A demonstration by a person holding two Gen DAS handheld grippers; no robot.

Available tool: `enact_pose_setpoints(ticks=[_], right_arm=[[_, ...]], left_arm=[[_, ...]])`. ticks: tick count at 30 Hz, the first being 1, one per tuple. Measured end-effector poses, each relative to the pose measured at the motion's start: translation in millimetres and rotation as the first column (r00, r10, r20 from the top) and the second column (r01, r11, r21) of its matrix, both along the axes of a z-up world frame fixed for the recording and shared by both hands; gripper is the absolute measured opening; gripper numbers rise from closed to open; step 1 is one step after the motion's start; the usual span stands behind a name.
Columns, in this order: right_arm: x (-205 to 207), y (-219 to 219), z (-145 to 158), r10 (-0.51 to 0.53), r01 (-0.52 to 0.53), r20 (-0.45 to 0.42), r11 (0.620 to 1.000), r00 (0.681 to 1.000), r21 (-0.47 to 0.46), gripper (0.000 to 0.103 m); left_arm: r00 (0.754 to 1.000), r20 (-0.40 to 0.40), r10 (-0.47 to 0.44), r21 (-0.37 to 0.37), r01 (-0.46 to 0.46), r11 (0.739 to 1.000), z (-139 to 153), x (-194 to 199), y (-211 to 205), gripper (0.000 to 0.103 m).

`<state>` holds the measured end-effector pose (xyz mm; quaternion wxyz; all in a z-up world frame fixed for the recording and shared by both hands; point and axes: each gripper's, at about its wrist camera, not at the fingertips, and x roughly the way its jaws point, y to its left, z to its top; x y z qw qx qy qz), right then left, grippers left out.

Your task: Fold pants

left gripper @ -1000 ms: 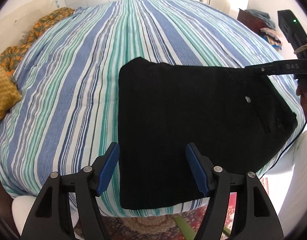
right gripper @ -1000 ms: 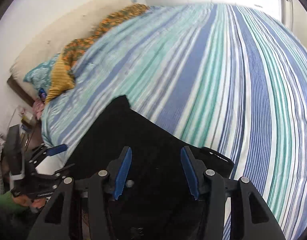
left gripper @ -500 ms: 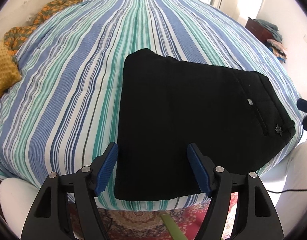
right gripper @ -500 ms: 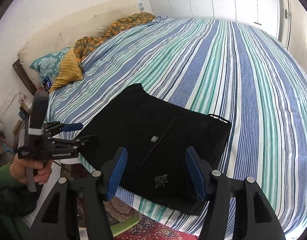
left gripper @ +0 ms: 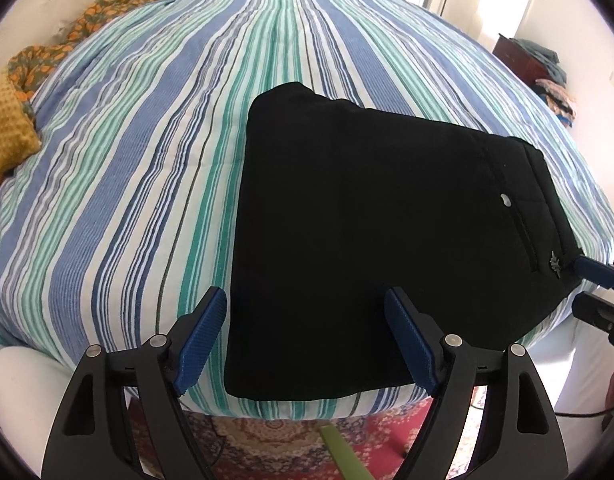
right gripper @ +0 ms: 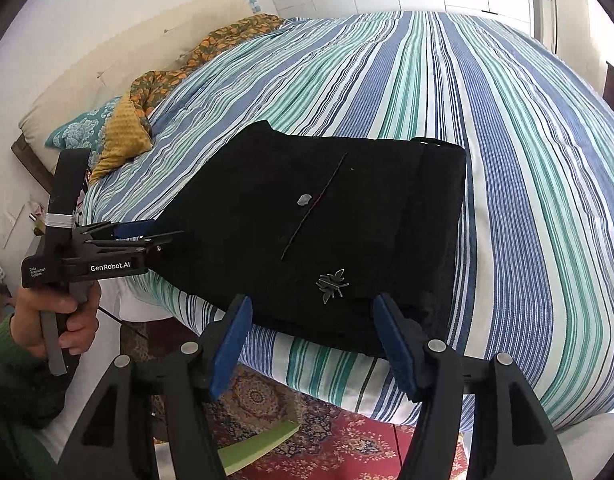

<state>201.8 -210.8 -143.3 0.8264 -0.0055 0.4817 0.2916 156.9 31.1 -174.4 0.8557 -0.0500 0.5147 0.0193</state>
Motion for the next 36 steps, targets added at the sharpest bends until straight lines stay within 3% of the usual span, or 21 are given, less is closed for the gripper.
enact_pose_setpoints(ticks=[20,23,25,28,29,32,34,35,36], right_arm=[[-1.9,1.4,-2.7,-0.004,0.004,0.006,1.000,1.000,-0.002,0.071],[2.7,-15.4,13.7,-0.016,0.020,-0.034,0.994,0.999,0.109,0.071],[15.3,-41.7,24.5,-0.068,0.078,-0.059,0.980,0.996,0.186,0.071],[54.3,-87.1,13.4,-0.154,0.205,-0.188,0.934,0.970,0.293,0.081],[69.4,-96.4,0.3,-0.149,0.229,-0.256,0.919,0.955,0.320,0.081],[104.8,-98.7,-48.0,-0.074,0.257,-0.468,0.904,0.881,0.341,0.081],[114.2,-85.8,-69.2,0.001,0.220,-0.532,0.909,0.847,0.352,0.081],[116.7,-79.9,-73.5,0.006,0.208,-0.533,0.917,0.846,0.340,0.081],[119.0,-74.4,-75.9,0.026,0.197,-0.535,0.914,0.844,0.355,0.081]], left_arm=[[1.000,-0.015,-0.023,0.010,0.024,1.000,2.0,2.1,2.4,0.085],[1.000,0.011,-0.004,-0.037,0.004,0.999,14.8,5.6,30.1,0.085],[0.999,0.000,0.033,-0.150,-0.032,0.988,15.1,15.1,59.9,0.086],[0.993,-0.120,0.004,-0.293,-0.040,0.955,-9.4,42.2,84.2,0.088],[0.986,-0.167,-0.017,-0.304,-0.035,0.952,-20.4,50.3,84.1,0.088],[0.976,-0.197,-0.098,-0.371,0.019,0.929,-34.2,62.7,72.6,0.088],[0.971,-0.207,-0.120,-0.379,0.033,0.925,-36.6,69.1,64.0,0.087],[0.970,-0.207,-0.129,-0.388,0.040,0.921,-36.7,71.4,60.1,0.085],[0.968,-0.205,-0.146,-0.412,0.050,0.910,-36.8,73.2,56.1,0.066]])
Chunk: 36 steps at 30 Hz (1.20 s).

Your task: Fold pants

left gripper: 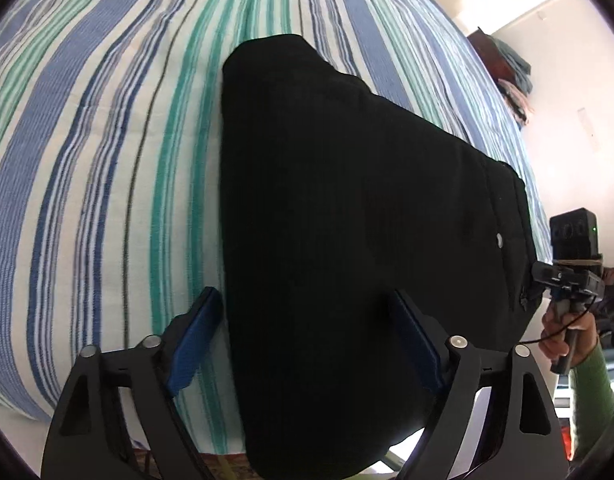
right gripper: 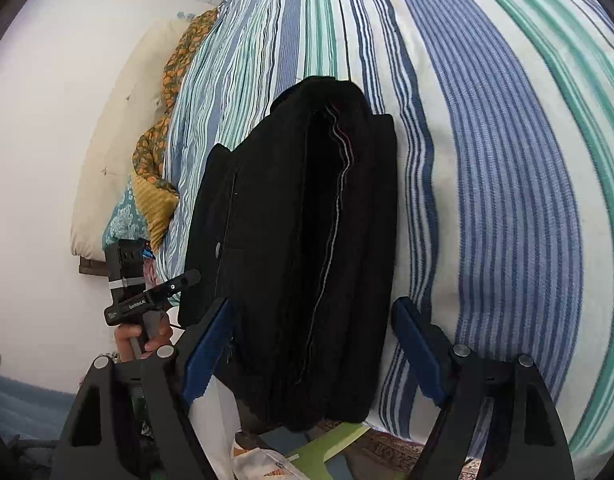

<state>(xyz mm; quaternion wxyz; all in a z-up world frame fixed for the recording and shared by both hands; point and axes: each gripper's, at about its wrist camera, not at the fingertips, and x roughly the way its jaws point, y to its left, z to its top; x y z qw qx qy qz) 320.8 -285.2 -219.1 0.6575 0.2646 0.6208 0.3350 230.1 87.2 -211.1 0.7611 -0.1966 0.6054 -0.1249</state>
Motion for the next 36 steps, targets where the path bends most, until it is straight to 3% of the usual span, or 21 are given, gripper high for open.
enact_pose_setpoints(ticks=[1,2,3,5,8,12,14,15,16,18,19,20,22,24,25,26,29,33,36], right_arm=[[2.5,6.0,-2.4,0.021,-0.021,-0.014,0.999,1.000,0.027,0.080],[5.4,11.8,-3.9,0.046,-0.046,-0.023,0.999,0.999,0.014,0.067],[6.1,17.4,-4.9,0.077,-0.077,-0.020,0.997,0.997,-0.019,0.059],[7.8,24.1,5.2,0.112,-0.111,0.013,0.993,0.994,-0.027,0.042],[11.1,31.0,39.2,0.134,-0.133,0.093,0.991,0.987,-0.022,0.036],[38.7,47.3,89.4,0.137,-0.142,0.214,0.990,0.967,0.007,0.035],[63.8,54.2,108.2,0.118,-0.123,0.269,0.992,0.956,0.003,0.035],[77.4,56.4,115.0,0.101,-0.106,0.290,0.994,0.952,0.002,0.035],[90.4,55.7,120.6,0.079,-0.082,0.316,0.997,0.946,-0.006,0.037],[110.0,53.8,125.1,0.041,-0.018,0.359,0.998,0.933,-0.067,0.048],[117.1,50.0,124.0,0.031,0.028,0.370,0.988,0.928,-0.154,0.068],[118.6,44.2,122.3,0.025,0.083,0.380,0.961,0.925,-0.264,0.087],[103.9,30.9,121.4,0.055,0.140,0.410,0.891,0.911,-0.431,0.089],[70.6,22.4,125.2,0.106,0.180,0.460,0.825,0.882,-0.535,0.093],[49.6,20.3,127.1,0.129,0.206,0.489,0.794,0.863,-0.572,0.102],[28.9,18.1,128.0,0.146,0.236,0.519,0.766,0.842,-0.598,0.103],[-27.6,11.6,124.4,0.150,0.307,0.573,0.721,0.805,-0.621,0.103],[-83.2,21.7,115.4,0.037,0.365,0.593,0.757,0.805,-0.542,0.103],[-112.5,40.7,113.2,-0.018,0.407,0.609,0.760,0.793,-0.507,0.103]], left_arm=[[1.000,-0.002,0.002,0.013,-0.002,1.000,1.9,1.6,-3.4,0.053],[1.000,0.006,0.000,0.038,-0.001,0.999,6.2,2.9,-5.8,0.041],[1.000,0.019,-0.007,0.040,0.006,0.999,12.3,4.0,-7.0,0.024],[0.998,0.056,-0.008,0.036,0.006,0.999,33.4,8.5,-5.3,0.022],[0.989,0.151,-0.002,0.016,0.000,1.000,71.9,17.9,0.6,0.021],[0.964,0.266,0.010,0.067,-0.029,0.997,110.4,55.3,12.3,0.022],[0.943,0.332,0.030,0.085,-0.061,0.994,122.7,79.6,18.2,0.025],[0.931,0.362,0.036,0.117,-0.084,0.990,124.5,92.6,19.4,0.037],[0.922,0.386,0.040,0.172,-0.115,0.978,122.7,99.1,24.9,0.059],[0.909,0.411,0.072,0.352,-0.230,0.907,116.2,106.2,27.5,0.083],[0.904,0.421,0.074,0.426,-0.269,0.864,111.2,101.4,29.2,0.083],[0.904,0.423,0.059,0.450,-0.267,0.852,106.4,90.9,31.2,0.083],[0.897,0.440,0.036,0.470,-0.264,0.842,97.2,56.1,33.9,0.083],[0.896,0.443,0.035,0.520,-0.288,0.804,86.6,25.8,30.5,0.086],[0.895,0.444,0.043,0.540,-0.305,0.785,80.4,11.4,26.3,0.093],[0.893,0.447,0.053,0.550,-0.322,0.771,76.9,1.0,23.0,0.096],[0.880,0.466,0.092,0.509,-0.352,0.786,74.5,-32.1,3.9,0.100],[0.894,0.423,0.149,0.457,-0.352,0.817,74.7,-54.5,-18.7,0.100],[0.897,0.419,0.142,0.426,-0.332,0.841,81.2,-66.6,-34.7,0.100]])
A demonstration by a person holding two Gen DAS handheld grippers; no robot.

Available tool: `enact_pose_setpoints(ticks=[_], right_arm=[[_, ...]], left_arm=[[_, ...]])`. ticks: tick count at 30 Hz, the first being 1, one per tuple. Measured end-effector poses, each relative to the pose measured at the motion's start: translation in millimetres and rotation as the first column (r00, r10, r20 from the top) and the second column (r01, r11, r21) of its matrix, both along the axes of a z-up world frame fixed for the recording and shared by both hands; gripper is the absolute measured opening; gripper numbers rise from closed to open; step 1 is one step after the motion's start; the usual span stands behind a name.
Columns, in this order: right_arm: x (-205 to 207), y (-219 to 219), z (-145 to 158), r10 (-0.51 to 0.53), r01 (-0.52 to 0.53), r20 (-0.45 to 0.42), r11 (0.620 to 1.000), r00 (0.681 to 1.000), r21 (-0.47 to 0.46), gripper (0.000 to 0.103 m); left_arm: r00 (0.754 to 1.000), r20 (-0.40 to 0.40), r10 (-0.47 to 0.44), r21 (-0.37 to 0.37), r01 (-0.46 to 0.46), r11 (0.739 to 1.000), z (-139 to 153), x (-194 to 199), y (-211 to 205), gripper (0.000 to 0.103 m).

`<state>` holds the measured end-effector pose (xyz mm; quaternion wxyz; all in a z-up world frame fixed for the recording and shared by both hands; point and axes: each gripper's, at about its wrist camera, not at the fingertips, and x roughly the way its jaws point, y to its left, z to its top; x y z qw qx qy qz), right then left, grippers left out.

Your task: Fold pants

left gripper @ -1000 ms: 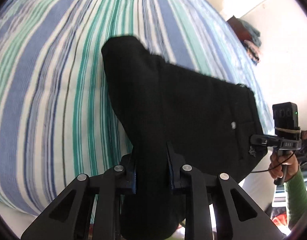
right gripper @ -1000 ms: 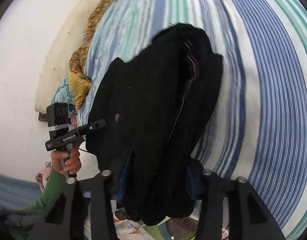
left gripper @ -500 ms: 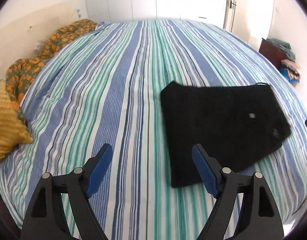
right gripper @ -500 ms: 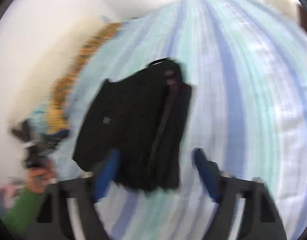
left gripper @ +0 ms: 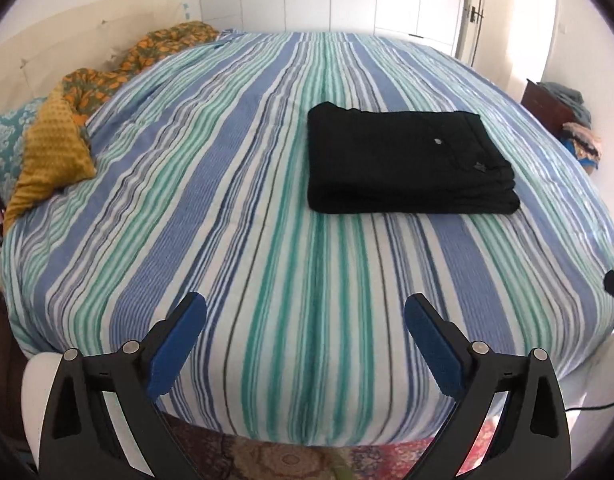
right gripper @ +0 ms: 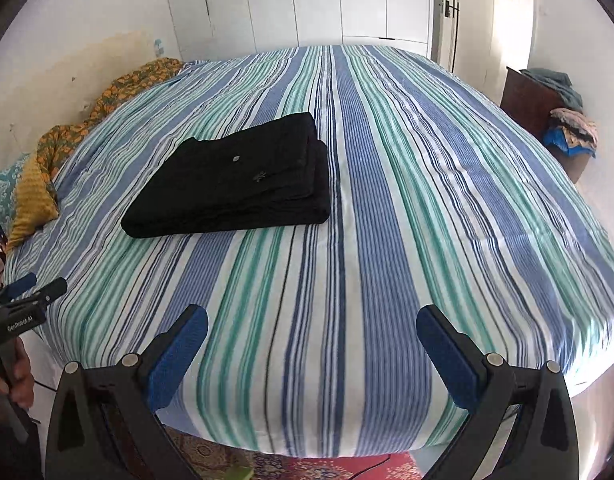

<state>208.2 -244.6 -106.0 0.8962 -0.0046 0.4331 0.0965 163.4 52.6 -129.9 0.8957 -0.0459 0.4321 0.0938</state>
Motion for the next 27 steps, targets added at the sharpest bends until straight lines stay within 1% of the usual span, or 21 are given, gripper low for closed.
enact_pose_setpoints(ticks=[1,4,7,9,13,18,23,25,27], right_arm=[[-3.7,7.3,-3.0,0.000,0.000,0.005,1.000,1.000,0.000,0.103],[-16.8,28.5,1.4,0.017,-0.016,0.023,0.999,1.000,-0.037,0.103],[-20.9,39.1,9.5,0.039,-0.035,0.039,0.996,0.998,-0.081,0.103],[-19.7,44.3,12.6,0.056,-0.052,0.035,0.994,0.998,-0.098,0.103],[-21.5,47.0,16.1,0.044,-0.036,0.062,0.992,0.997,-0.119,0.103],[-25.2,48.3,19.0,0.040,-0.030,0.080,0.992,0.996,-0.124,0.103],[-26.7,48.2,17.1,0.042,-0.032,0.081,0.992,0.996,-0.124,0.103],[-28.4,47.6,17.7,0.039,-0.028,0.091,0.992,0.995,-0.122,0.103],[-30.1,47.3,18.8,0.038,-0.025,0.103,0.992,0.994,-0.122,0.103]], left_arm=[[1.000,-0.005,-0.003,0.014,0.003,1.000,2.1,-2.5,-4.4,0.100],[0.999,-0.029,-0.024,0.083,0.026,0.996,11.1,-8.1,-20.7,0.100],[0.999,0.000,-0.049,0.110,0.048,0.993,17.0,-13.6,-26.7,0.100],[0.998,0.006,-0.055,0.102,0.055,0.993,18.8,-14.7,-27.1,0.100],[0.998,0.015,-0.062,0.087,0.061,0.994,20.0,-16.3,-27.4,0.100],[0.997,0.022,-0.069,0.074,0.067,0.995,20.1,-17.9,-28.3,0.100],[0.998,0.010,-0.064,0.074,0.063,0.995,14.4,-18.9,-29.5,0.100],[0.998,0.039,-0.054,0.066,0.052,0.997,16.1,-23.9,-29.0,0.100],[0.997,0.041,-0.062,0.082,0.059,0.995,18.0,-25.2,-32.3,0.100]])
